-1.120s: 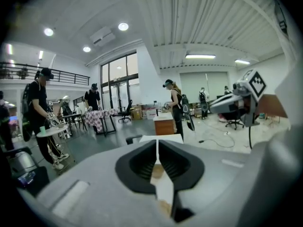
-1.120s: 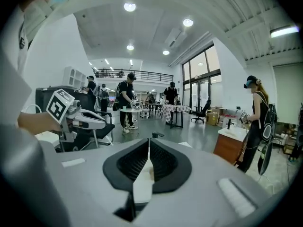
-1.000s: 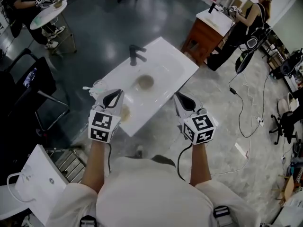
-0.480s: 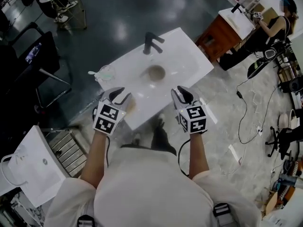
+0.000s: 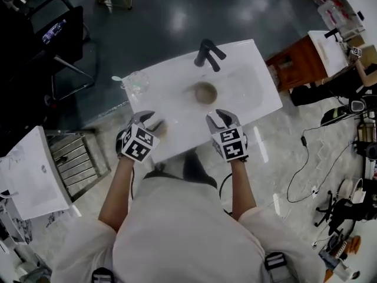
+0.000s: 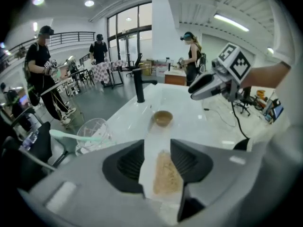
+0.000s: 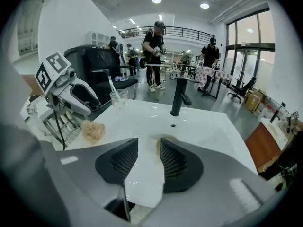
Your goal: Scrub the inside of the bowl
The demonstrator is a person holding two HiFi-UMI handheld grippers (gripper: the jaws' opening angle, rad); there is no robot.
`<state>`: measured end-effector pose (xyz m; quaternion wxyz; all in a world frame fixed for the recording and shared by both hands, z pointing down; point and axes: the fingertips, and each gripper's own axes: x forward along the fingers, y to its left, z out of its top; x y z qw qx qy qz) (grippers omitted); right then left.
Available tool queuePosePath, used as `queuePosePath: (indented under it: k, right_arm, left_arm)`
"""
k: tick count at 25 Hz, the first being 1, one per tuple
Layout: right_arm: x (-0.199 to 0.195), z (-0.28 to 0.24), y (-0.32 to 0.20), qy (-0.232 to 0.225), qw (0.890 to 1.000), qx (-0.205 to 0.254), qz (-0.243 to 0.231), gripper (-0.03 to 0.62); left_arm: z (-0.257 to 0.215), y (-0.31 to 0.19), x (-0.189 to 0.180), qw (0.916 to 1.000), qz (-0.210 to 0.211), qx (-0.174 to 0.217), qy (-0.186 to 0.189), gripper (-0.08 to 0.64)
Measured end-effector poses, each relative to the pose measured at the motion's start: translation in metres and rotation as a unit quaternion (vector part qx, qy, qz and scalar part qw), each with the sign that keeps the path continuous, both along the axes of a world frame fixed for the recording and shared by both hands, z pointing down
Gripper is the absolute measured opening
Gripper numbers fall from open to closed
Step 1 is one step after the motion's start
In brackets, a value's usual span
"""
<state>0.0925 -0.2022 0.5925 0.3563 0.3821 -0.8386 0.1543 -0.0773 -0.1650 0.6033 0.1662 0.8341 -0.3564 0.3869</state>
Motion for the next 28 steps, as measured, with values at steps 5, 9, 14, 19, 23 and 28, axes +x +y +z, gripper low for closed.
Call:
queuePosePath:
  k: [5,9,14,19,23,28]
  right_arm:
    - [-0.001,0.043,-0.032,0.006,0.997,-0.049,-0.058,0.155]
    - [-0.006,0.074,-0.052,0.004,0.993,-0.085,-0.084,0.162]
    - [-0.015,0.110,-0.069,0.006,0.986,-0.117,-0.116,0.173]
    - [-0.008,0.145,-0.079,0.027,0.982,-0.147,-0.114,0.176]
    - [-0.006,0.167,-0.082,0.049,0.977,-0.170,-0.120,0.196]
    - [-0.013,0.192,-0.083,0.086,0.966,-0.176,-0.171,0.209]
  left_arm:
    - [0.031,-0.007,0.007,0.9985,-0.030,-0.040,-0.021,0.179]
    - [0.055,-0.005,0.008,0.9953,-0.029,-0.089,-0.027,0.212]
    - [0.083,0.002,0.003,0.9896,-0.046,-0.125,-0.053,0.224]
    - [0.095,0.001,0.005,0.9867,-0.088,-0.130,-0.042,0.225]
    - [0.100,-0.001,0.004,0.9845,-0.102,-0.134,-0.048,0.225]
    - [0.101,0.002,0.002,0.9765,-0.159,-0.143,-0.026,0.204]
